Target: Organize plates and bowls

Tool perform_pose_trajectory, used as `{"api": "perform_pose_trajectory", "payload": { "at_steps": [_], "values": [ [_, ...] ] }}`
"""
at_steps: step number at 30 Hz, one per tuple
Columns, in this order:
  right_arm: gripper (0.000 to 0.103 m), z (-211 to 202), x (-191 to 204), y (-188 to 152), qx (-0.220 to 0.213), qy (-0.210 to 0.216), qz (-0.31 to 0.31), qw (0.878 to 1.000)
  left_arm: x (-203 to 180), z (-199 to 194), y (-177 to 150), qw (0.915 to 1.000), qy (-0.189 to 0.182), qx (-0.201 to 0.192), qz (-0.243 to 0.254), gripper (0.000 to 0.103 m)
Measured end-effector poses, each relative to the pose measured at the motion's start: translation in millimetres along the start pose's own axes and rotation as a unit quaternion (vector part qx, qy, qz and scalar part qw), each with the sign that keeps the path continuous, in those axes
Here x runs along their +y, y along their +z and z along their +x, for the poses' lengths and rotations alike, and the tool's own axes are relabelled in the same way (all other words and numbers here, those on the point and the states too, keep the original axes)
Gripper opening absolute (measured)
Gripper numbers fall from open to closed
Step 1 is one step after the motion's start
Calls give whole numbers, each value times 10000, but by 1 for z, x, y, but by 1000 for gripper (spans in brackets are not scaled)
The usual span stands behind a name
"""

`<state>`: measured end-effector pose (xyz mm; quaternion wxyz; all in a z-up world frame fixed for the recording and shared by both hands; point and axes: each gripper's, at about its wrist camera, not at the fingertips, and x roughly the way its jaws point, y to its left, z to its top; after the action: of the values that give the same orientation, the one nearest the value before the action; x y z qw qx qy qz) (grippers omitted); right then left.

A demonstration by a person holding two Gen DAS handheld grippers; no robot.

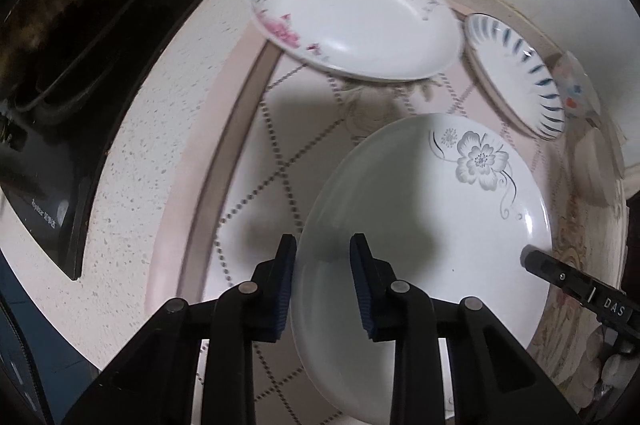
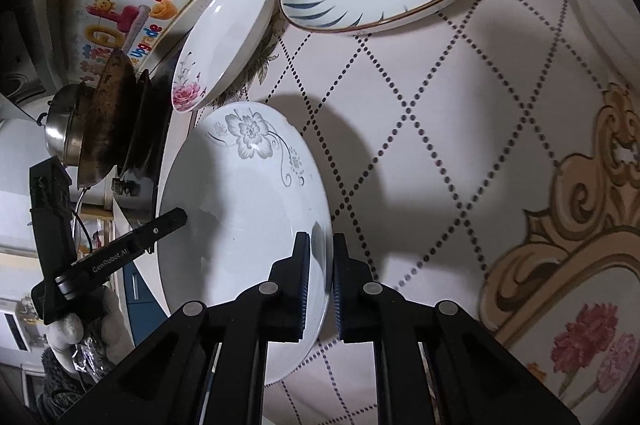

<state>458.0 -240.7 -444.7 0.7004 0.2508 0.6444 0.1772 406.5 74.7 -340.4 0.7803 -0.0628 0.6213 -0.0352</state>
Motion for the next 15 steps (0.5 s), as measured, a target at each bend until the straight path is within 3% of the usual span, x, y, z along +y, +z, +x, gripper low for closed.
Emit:
{"api": "perform_pose_trajectory", "payload": {
  "at_steps": [8, 15],
  "values": [
    [12, -52, -28, -19, -248, -101, 76, 9996, -42, -17, -23, 9990, -294, -34, 341, 25],
    [12, -99, -68, -44, -453, -274, 329, 9981, -96, -5, -30, 9966, -492, 83, 654, 25]
  ]
}}
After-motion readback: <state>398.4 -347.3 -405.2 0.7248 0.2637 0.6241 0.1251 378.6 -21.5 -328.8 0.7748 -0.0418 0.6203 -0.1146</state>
